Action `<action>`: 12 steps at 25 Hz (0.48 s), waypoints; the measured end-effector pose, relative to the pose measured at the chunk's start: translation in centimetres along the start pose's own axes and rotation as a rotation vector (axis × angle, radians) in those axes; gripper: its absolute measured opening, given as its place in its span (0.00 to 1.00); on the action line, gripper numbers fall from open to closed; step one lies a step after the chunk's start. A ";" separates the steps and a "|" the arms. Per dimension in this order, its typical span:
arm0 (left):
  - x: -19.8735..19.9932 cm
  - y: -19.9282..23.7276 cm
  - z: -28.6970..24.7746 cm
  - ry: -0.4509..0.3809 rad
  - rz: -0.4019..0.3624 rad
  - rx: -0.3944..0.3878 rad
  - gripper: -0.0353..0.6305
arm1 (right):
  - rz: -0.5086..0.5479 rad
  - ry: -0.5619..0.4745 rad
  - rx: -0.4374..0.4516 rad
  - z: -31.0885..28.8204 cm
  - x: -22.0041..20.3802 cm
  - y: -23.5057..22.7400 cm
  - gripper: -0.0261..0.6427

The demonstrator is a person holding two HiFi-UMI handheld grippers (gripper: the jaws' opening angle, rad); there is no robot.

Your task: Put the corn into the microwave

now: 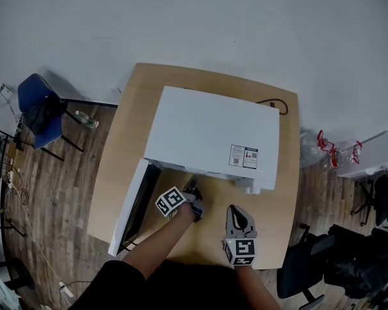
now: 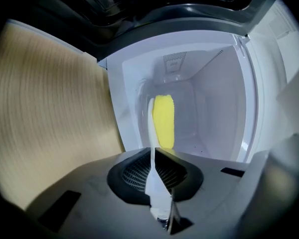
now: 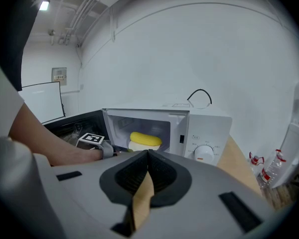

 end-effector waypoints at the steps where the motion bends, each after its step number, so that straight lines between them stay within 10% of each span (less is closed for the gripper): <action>1: 0.0 -0.1 -0.2 0.006 -0.004 0.008 0.10 | 0.000 0.001 0.001 0.0 -0.1 0.1 0.13; 12: 0.0 -0.5 -1.4 0.017 -0.011 0.035 0.09 | -0.006 0.001 -0.015 0.5 -0.1 -0.3 0.13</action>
Point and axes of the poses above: the fingertips, and each gripper's own axes: z backward along the fingers, y to its left, x out of its top, the point moved 10 cm from there along z, backward along the fingers, and after that the axes turned 12 degrees about -y, right-handed, at the moved point
